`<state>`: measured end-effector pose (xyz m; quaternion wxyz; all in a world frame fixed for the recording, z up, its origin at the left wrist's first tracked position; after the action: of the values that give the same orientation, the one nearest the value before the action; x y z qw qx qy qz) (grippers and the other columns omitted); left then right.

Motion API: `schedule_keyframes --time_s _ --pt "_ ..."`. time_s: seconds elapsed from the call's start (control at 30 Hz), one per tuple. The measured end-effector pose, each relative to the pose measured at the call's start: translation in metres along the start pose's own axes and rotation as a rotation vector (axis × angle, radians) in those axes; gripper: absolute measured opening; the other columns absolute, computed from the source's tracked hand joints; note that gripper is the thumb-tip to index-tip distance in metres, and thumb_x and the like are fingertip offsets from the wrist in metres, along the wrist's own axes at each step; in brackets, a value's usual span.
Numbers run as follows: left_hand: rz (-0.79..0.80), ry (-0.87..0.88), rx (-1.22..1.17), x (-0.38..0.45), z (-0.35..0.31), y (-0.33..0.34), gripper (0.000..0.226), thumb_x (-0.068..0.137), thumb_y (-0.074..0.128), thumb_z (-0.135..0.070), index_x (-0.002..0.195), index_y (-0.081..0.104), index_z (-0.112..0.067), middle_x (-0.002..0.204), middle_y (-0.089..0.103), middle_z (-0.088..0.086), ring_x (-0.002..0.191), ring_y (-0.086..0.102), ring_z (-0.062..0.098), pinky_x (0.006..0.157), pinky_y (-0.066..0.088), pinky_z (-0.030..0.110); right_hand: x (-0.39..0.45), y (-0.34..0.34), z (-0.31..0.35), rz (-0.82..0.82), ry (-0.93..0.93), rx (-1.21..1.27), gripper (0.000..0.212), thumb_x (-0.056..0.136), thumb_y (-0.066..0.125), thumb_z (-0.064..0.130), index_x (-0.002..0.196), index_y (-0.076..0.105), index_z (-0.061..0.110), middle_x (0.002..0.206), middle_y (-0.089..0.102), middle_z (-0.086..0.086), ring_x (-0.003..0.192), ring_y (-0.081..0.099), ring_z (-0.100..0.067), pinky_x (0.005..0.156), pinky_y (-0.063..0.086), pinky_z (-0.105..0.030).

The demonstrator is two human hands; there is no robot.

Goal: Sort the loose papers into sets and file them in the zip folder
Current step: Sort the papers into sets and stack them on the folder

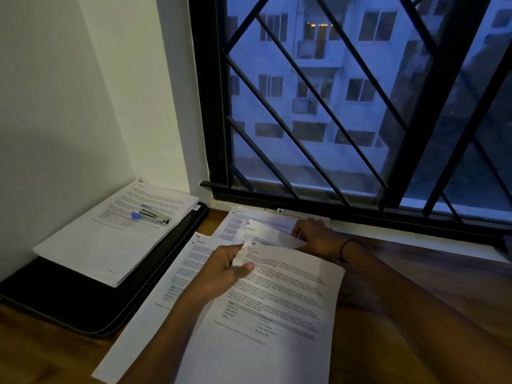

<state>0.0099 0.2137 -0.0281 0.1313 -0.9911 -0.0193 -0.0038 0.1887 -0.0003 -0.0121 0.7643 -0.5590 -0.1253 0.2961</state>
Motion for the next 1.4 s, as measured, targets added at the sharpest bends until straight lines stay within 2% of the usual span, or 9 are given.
schedule_keyframes --time_s 0.1,0.2,0.37,0.73,0.93,1.13,1.23,1.33,1.4 --pt "0.016 0.002 -0.001 0.0 -0.001 0.001 0.032 0.098 0.066 -0.009 0.129 0.068 -0.014 0.115 0.077 -0.007 0.108 0.073 0.013 0.086 0.06 0.027 -0.001 0.0 -0.006 -0.036 -0.026 0.092 0.038 0.074 0.078 0.059 0.096 0.056 0.037 0.106 0.058 0.006 0.1 0.058 -0.016 0.087 0.055 -0.046" --pt "0.021 0.003 -0.007 0.0 -0.002 0.001 0.032 0.098 0.066 -0.01 0.13 0.068 -0.015 0.115 0.077 -0.008 0.108 0.073 0.013 0.088 0.06 0.028 -0.003 -0.001 -0.01 -0.081 -0.07 0.19 0.023 0.083 0.078 0.042 0.09 0.059 0.031 0.095 0.064 0.006 0.089 0.063 -0.016 0.083 0.057 -0.046" --pt "0.016 0.02 0.006 -0.001 -0.002 0.001 0.032 0.098 0.066 -0.01 0.129 0.068 -0.015 0.115 0.077 -0.008 0.108 0.073 0.013 0.088 0.06 0.029 -0.008 -0.003 -0.01 -0.114 -0.084 0.323 0.017 0.087 0.079 0.029 0.087 0.063 0.023 0.094 0.068 0.002 0.088 0.068 -0.016 0.08 0.057 -0.04" --pt "0.005 0.037 -0.014 0.001 0.0 0.0 0.032 0.097 0.068 -0.012 0.129 0.069 -0.015 0.118 0.076 -0.002 0.111 0.072 0.019 0.095 0.059 0.04 -0.007 -0.002 -0.014 -0.126 -0.094 0.414 0.016 0.086 0.08 0.027 0.09 0.068 0.017 0.093 0.074 -0.003 0.088 0.072 -0.019 0.085 0.059 -0.049" --pt "-0.203 0.051 -0.054 0.003 0.0 -0.006 0.024 0.096 0.07 -0.016 0.12 0.072 -0.017 0.112 0.078 -0.003 0.103 0.075 0.019 0.087 0.062 0.047 -0.028 -0.028 0.004 -0.048 -0.259 0.516 0.02 0.097 0.067 0.023 0.097 0.066 0.003 0.092 0.074 0.0 0.083 0.074 -0.009 0.069 0.056 -0.022" --pt "-0.328 0.019 -0.096 0.006 0.004 -0.01 0.021 0.092 0.075 -0.019 0.112 0.073 -0.026 0.112 0.078 -0.004 0.101 0.076 0.022 0.083 0.062 0.055 -0.05 -0.033 0.007 0.125 -0.199 0.901 0.048 0.1 0.045 0.053 0.1 0.07 0.012 0.09 0.071 -0.008 0.083 0.069 -0.02 0.075 0.054 -0.035" --pt "-0.328 0.057 -0.096 0.005 0.003 -0.006 0.025 0.092 0.075 -0.019 0.116 0.072 -0.024 0.115 0.076 -0.003 0.106 0.074 0.022 0.086 0.062 0.054 -0.063 -0.03 0.002 0.145 -0.295 0.923 0.021 0.103 0.056 0.021 0.114 0.069 0.009 0.104 0.073 -0.01 0.094 0.073 -0.024 0.08 0.058 -0.038" --pt "-0.345 0.136 -0.113 0.004 0.0 -0.002 0.043 0.086 0.08 -0.01 0.123 0.065 -0.026 0.132 0.065 0.002 0.118 0.068 0.021 0.085 0.063 0.047 -0.071 -0.022 -0.001 0.164 -0.337 0.757 0.044 0.088 0.078 0.01 0.128 0.061 0.002 0.12 0.072 -0.01 0.109 0.072 -0.03 0.088 0.061 -0.047" --pt "-0.385 0.223 -0.056 0.004 -0.001 -0.001 0.054 0.08 0.085 -0.009 0.123 0.064 -0.034 0.144 0.051 -0.001 0.129 0.058 0.016 0.085 0.063 0.039 -0.075 -0.017 -0.001 0.092 -0.347 0.744 0.049 0.086 0.08 0.009 0.13 0.062 0.006 0.122 0.072 -0.008 0.11 0.072 -0.028 0.089 0.06 -0.048"
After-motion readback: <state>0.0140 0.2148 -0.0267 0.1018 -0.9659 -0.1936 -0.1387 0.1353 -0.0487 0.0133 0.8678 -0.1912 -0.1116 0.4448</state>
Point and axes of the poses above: each hand's wrist, its own x-axis towards the middle knuckle, its own y-axis out of the palm, z = x × y, the point moved 2 cm from there along x, towards the middle knuckle
